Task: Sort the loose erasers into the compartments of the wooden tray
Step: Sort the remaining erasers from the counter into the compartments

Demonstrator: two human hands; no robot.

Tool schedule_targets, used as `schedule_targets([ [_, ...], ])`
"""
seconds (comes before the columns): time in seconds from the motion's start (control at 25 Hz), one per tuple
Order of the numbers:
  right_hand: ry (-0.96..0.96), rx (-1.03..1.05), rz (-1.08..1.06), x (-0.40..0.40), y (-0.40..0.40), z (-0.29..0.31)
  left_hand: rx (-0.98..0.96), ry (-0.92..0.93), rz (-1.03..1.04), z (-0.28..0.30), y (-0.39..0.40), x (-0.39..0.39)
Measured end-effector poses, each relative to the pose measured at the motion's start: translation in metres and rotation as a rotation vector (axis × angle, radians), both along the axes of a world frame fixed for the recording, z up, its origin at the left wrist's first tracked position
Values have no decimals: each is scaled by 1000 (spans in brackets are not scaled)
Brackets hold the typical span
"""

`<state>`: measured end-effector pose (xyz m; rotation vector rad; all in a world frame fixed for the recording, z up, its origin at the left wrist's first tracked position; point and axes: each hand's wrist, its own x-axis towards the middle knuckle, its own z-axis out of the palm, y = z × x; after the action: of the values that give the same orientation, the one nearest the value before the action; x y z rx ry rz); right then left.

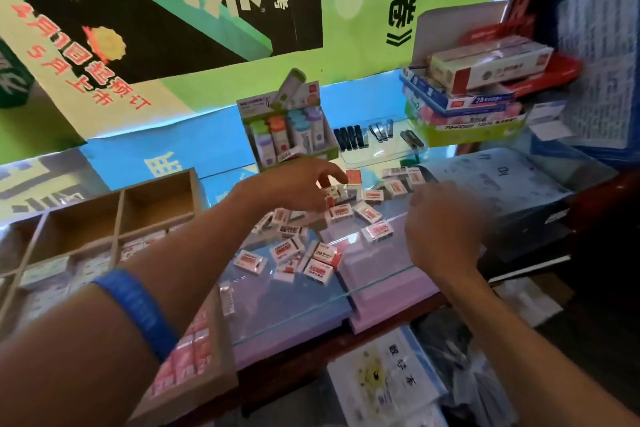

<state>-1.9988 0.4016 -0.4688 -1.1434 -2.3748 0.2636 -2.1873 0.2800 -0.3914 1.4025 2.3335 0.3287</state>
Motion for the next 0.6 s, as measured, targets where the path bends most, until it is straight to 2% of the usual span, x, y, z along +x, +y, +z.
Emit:
schedule_targets([
  [0.12, 0, 4, -4, -1, 0, 0, -95, -50, 43, 5, 1, -8],
  [0.2, 7, 4, -5, -1, 0, 0, -92, -71, 84, 4, 2, -8],
  [0.4, 20, -7, -5, -1, -1, 0, 209, -392, 345, 1, 12, 1],
  [0.44, 20, -12, 3, -1, -1, 0, 264, -411, 374, 1, 19, 5],
  [0.52, 24, -18, 12, -1, 0, -1, 298, -311, 389, -5, 35, 16],
  [0.6, 31, -19, 11, 0, 0, -2, 226, -19, 332, -15, 49, 25],
])
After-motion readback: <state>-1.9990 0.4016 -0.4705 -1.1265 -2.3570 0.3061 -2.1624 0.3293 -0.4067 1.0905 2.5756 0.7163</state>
